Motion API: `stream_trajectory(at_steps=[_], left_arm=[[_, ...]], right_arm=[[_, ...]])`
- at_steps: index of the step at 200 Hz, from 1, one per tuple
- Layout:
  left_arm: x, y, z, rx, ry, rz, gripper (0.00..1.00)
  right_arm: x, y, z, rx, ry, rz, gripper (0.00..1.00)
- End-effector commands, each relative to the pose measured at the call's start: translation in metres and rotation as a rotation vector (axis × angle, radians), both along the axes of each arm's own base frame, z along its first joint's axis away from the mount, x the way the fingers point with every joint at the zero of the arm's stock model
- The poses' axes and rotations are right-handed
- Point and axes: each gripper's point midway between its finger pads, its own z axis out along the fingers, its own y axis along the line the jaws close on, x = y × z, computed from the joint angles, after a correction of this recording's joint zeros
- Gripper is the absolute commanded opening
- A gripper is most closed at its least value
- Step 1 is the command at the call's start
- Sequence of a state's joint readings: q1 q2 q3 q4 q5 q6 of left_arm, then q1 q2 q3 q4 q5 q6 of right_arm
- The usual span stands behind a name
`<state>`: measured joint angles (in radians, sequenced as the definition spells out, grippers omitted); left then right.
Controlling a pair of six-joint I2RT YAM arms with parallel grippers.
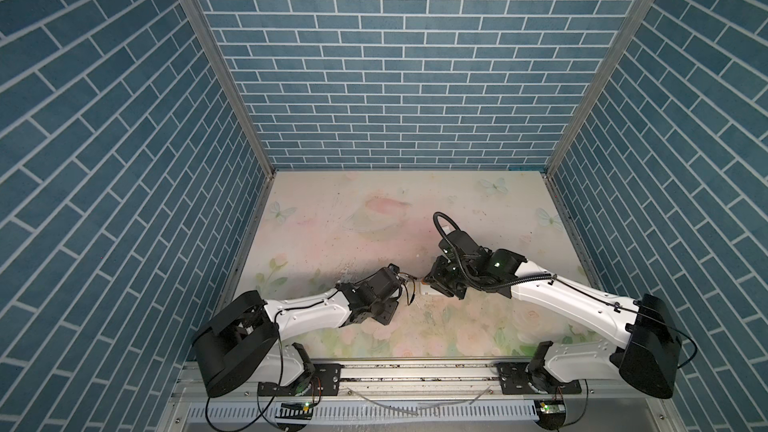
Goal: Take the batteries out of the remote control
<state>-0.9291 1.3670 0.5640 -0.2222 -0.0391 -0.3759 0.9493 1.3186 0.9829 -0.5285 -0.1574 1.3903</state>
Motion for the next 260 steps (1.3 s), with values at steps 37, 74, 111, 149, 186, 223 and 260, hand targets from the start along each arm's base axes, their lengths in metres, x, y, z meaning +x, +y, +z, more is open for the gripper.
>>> stream_trajectory(at_steps=[37, 74, 111, 149, 186, 223, 260], left_arm=[[-0.018, 0.01, -0.015, 0.035, 0.074, -0.026, 0.19], [-0.018, 0.009, -0.015, 0.032, 0.073, -0.029, 0.18], [-0.019, 0.008, -0.015, 0.031, 0.074, -0.033, 0.18], [-0.02, 0.007, -0.015, 0.031, 0.074, -0.038, 0.18], [-0.021, 0.006, -0.015, 0.036, 0.072, -0.049, 0.17], [-0.024, 0.002, -0.016, 0.051, 0.073, -0.075, 0.16], [-0.026, -0.001, -0.017, 0.068, 0.066, -0.098, 0.15]], right_arm=[[-0.004, -0.005, -0.016, -0.035, 0.034, -0.029, 0.0], [-0.002, -0.002, -0.019, -0.027, 0.032, -0.028, 0.0], [0.002, 0.004, -0.02, -0.016, 0.025, -0.021, 0.0], [0.002, 0.008, -0.022, -0.007, 0.027, -0.014, 0.0], [0.005, 0.017, -0.018, 0.013, 0.013, 0.012, 0.0], [0.009, 0.025, -0.014, 0.025, -0.005, 0.042, 0.0], [0.011, 0.032, -0.013, 0.052, -0.015, 0.051, 0.0]])
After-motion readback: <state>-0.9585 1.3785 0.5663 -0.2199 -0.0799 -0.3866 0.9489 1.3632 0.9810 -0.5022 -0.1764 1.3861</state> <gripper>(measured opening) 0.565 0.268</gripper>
